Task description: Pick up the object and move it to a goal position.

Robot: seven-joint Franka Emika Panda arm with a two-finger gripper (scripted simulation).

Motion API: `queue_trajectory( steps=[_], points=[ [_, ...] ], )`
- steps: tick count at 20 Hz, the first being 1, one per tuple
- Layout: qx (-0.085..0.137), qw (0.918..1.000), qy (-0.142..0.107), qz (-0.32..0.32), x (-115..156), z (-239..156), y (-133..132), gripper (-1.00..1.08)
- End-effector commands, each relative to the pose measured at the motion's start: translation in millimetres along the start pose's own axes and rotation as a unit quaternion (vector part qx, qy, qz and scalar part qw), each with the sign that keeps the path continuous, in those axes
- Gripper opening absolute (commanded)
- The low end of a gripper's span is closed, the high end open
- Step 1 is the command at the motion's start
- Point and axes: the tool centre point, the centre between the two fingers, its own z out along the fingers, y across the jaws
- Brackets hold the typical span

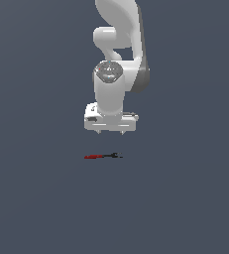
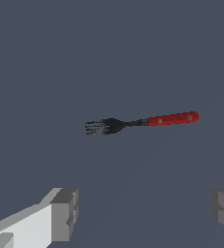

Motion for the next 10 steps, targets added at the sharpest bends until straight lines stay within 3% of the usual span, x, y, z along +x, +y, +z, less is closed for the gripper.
queue_trajectory(
  steps=[1,10],
  points=[
    [-0.002,1.0,0.001,-0.008,0.3,-2.6,-3.6,1.0],
    [-0.002,1.0,0.001,-0.005,0.4,-2.1,-3.3,1.0]
  ],
)
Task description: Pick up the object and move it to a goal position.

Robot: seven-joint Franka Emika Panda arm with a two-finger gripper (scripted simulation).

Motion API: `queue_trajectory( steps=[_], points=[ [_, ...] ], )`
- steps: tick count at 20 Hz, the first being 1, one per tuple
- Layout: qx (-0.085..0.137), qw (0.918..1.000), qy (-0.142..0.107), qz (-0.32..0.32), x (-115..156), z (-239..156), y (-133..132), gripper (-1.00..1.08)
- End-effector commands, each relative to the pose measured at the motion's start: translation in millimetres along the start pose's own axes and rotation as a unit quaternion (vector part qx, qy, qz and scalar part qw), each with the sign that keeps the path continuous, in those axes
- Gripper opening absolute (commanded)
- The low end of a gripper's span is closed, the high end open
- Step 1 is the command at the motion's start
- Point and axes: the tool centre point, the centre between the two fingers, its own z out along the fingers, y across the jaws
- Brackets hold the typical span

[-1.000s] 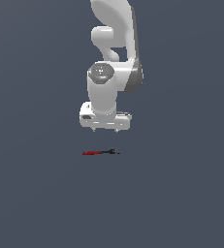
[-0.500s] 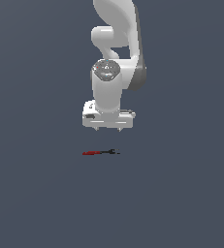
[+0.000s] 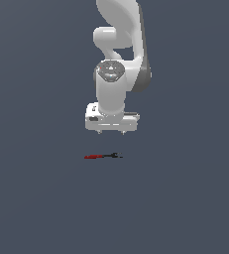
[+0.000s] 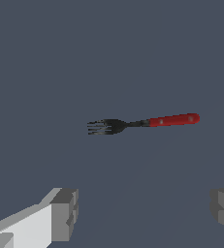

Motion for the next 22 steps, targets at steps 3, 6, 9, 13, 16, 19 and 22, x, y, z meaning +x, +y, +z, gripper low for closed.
queue_trajectory(
  steps=[3,6,9,13,16,19,22],
  points=[
    [0.001,0.9999,0.0,0.012,0.8,1.7,0.2,1.0],
    [0.002,0.9996,0.0,0.029,2.1,4.2,0.7,1.0],
    [0.004,0.9986,0.0,0.052,3.7,7.4,1.3,1.0],
    [0.007,0.9957,0.001,0.093,6.5,13.1,2.5,1.0],
    [0.009,0.9915,0.001,0.13,9.1,18.5,3.7,1.0],
    [0.012,0.9847,0.001,0.174,12.1,24.7,5.2,1.0],
    [0.014,0.9757,0.001,0.219,15.1,31.2,6.9,1.0]
  ],
)
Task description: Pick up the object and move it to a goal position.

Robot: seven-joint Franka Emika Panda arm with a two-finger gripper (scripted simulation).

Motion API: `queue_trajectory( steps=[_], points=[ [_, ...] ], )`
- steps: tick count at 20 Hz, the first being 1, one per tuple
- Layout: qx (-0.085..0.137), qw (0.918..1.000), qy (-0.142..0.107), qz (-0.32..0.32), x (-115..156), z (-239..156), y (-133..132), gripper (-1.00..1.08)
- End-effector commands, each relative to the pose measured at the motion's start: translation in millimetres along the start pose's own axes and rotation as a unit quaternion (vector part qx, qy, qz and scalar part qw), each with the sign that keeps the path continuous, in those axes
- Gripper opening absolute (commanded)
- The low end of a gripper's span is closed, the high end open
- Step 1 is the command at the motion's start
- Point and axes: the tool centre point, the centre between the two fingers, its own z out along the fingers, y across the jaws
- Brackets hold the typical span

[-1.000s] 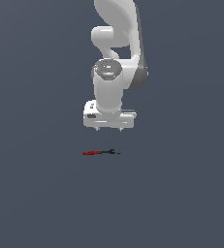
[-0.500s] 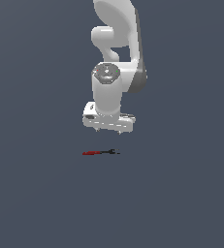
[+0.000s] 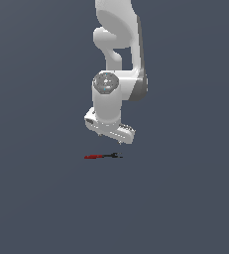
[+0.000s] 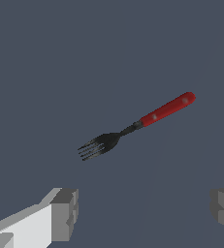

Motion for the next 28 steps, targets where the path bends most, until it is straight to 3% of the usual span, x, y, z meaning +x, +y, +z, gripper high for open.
queue_trajectory(
  steps=[1,7,14,20,28],
  points=[
    [0.002,0.9992,0.0,0.039,2.9,5.4,0.5,1.0],
    [0.005,0.9915,0.001,0.13,9.8,18.2,2.3,1.0],
    [0.009,0.972,0.003,0.235,17.9,32.9,5.0,1.0],
    [0.011,0.9465,0.006,0.322,24.7,45.2,8.0,1.0],
    [0.014,0.903,0.011,0.429,33.4,60.4,12.6,1.0]
  ],
)
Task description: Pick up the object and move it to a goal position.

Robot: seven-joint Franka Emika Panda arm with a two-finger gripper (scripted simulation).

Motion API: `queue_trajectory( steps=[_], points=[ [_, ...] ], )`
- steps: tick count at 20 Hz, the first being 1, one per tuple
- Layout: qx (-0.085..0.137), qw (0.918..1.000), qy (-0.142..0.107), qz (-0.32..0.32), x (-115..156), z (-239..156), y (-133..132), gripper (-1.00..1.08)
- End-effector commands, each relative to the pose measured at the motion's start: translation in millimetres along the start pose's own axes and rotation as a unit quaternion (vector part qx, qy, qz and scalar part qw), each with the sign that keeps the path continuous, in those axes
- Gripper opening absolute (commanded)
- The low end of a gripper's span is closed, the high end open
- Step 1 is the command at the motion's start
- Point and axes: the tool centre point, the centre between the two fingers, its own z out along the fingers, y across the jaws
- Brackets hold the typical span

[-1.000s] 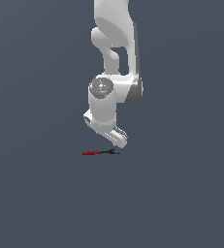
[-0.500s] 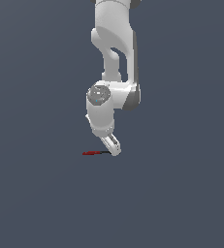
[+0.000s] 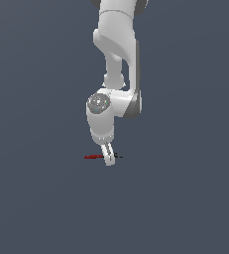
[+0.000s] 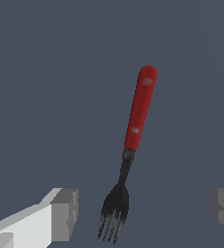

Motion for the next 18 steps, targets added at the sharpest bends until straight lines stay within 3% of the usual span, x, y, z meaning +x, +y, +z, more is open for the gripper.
queue_trajectory(
  steps=[1,10,18],
  points=[
    [0.001,0.9995,0.002,0.033,2.7,4.2,-0.9,1.0],
    [0.005,0.9945,0.006,0.105,8.7,13.4,-2.4,1.0],
    [0.005,0.9932,0.007,0.116,9.7,15.3,-2.6,1.0]
  ],
)
